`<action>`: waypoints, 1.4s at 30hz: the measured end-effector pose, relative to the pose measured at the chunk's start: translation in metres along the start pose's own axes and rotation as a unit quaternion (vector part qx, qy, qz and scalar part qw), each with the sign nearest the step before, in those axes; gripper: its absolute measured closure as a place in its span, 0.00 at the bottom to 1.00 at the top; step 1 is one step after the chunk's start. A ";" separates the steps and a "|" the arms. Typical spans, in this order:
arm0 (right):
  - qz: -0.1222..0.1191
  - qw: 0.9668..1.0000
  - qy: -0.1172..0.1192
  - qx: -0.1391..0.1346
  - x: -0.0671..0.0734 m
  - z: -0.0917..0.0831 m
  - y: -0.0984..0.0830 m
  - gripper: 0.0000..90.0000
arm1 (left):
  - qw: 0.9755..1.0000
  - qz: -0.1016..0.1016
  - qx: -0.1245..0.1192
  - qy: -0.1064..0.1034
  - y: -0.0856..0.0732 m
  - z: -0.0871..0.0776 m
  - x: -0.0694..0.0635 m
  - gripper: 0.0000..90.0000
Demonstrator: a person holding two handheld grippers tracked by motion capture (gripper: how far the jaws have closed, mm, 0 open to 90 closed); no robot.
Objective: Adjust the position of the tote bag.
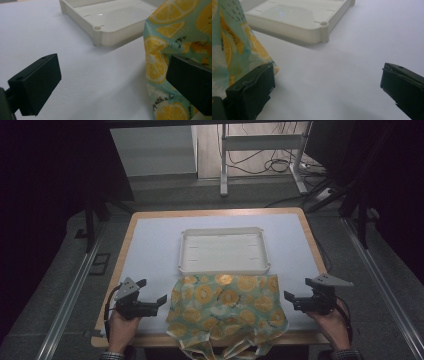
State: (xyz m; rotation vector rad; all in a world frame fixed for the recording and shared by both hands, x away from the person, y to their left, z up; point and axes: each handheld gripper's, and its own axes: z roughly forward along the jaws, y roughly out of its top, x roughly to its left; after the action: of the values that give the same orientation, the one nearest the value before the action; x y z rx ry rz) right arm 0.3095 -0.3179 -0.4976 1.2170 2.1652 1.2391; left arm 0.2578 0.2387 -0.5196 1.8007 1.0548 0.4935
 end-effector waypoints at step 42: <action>-0.014 1.000 -0.004 0.004 0.006 -0.002 0.005 0.00 | 1.000 0.003 0.020 0.003 0.005 -0.002 -0.009 0.06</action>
State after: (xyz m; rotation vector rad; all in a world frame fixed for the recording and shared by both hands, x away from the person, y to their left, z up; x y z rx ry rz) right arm 0.3072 -0.3134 -0.4917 1.1883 2.1763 1.2116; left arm 0.2541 0.2316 -0.5129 1.8378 1.0713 0.4852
